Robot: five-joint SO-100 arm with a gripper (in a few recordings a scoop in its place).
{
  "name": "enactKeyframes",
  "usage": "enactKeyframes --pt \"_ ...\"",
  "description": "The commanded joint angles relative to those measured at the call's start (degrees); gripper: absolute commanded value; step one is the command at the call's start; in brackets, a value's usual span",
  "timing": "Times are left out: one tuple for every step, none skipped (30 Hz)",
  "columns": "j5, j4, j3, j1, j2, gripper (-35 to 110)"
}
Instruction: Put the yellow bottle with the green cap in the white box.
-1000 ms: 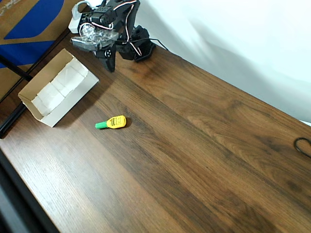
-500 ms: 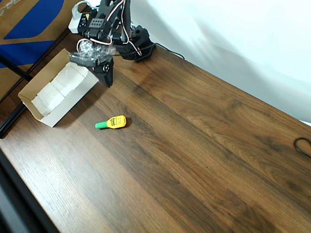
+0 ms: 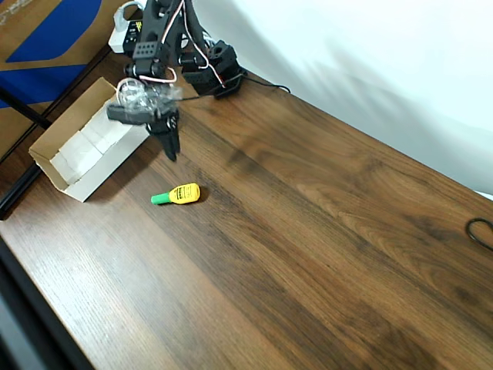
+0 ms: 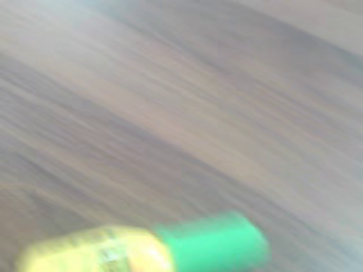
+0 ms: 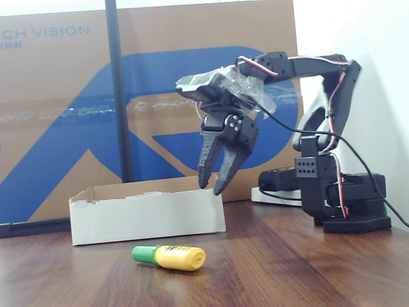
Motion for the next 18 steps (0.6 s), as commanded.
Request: enactKeyframes --pt "-0.62 -2.11 -4.31 -1.41 -3.34 14" --pt "-0.7 -3.16 -4.75 -1.67 -5.1 14" --pt "-0.79 -3.78 -5.36 -1.76 -6.94 15" --pt "-0.88 -4.13 -6.15 -1.85 -8.79 15" --pt "-0.88 -4.48 -6.86 -1.76 -10.37 16" --pt "-0.26 -5.01 -7.12 -1.41 -11.51 17" --pt "0.09 -5.54 -7.12 -1.14 -12.39 17" --pt "0.35 -5.89 -6.94 -0.79 -13.01 19" --pt "0.44 -6.42 -6.86 -0.35 -13.36 20" --pt "0.44 -6.86 -6.77 0.35 -13.54 21" --pt "0.7 -7.21 -6.77 1.05 -13.8 22" --pt "0.88 -7.56 -7.03 1.93 -14.06 23" --pt "0.97 -7.91 -7.29 2.9 -14.59 23" --pt "0.97 -8.26 -7.65 3.78 -15.29 24" --pt "0.97 -8.79 -8.09 4.75 -16.17 24" --pt "0.62 -9.14 -8.61 5.71 -17.31 24" --pt "0.35 -9.32 -9.32 6.5 -18.63 24" --pt "-0.09 -9.32 -10.02 7.29 -19.86 25"
